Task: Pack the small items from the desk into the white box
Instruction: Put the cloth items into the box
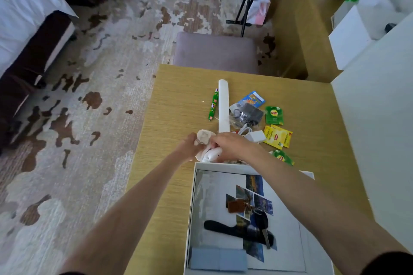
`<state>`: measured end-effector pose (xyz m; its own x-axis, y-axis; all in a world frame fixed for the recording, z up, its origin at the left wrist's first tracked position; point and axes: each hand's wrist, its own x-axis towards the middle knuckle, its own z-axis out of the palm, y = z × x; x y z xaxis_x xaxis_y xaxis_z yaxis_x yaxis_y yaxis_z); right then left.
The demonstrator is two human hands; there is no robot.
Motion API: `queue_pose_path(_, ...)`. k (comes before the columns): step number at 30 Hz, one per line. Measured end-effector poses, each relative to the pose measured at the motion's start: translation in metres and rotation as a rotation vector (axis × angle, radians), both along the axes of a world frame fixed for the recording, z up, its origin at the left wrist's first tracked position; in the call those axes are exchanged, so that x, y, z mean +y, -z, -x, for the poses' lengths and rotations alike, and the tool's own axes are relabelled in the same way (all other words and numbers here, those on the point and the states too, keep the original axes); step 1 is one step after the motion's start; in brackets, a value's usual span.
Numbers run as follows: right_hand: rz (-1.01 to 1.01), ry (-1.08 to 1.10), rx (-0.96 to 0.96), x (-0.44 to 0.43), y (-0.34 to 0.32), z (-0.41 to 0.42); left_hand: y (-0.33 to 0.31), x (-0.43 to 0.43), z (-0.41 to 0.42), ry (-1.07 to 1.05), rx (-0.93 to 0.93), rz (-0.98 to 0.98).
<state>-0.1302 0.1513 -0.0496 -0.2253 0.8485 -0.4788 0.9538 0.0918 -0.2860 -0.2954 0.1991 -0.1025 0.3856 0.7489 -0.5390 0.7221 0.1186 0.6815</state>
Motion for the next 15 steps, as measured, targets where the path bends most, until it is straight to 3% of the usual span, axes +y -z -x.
queue_pose_path(7,0.049,0.216,0.214,-0.013,0.001,-0.016,-0.015,-0.018,-0.006,0.171,-0.065,0.007)
queue_pose_path(15,-0.14,0.47,0.459,-0.029,-0.04,-0.038,-0.027,-0.017,0.001,-0.169,-0.163,-0.014)
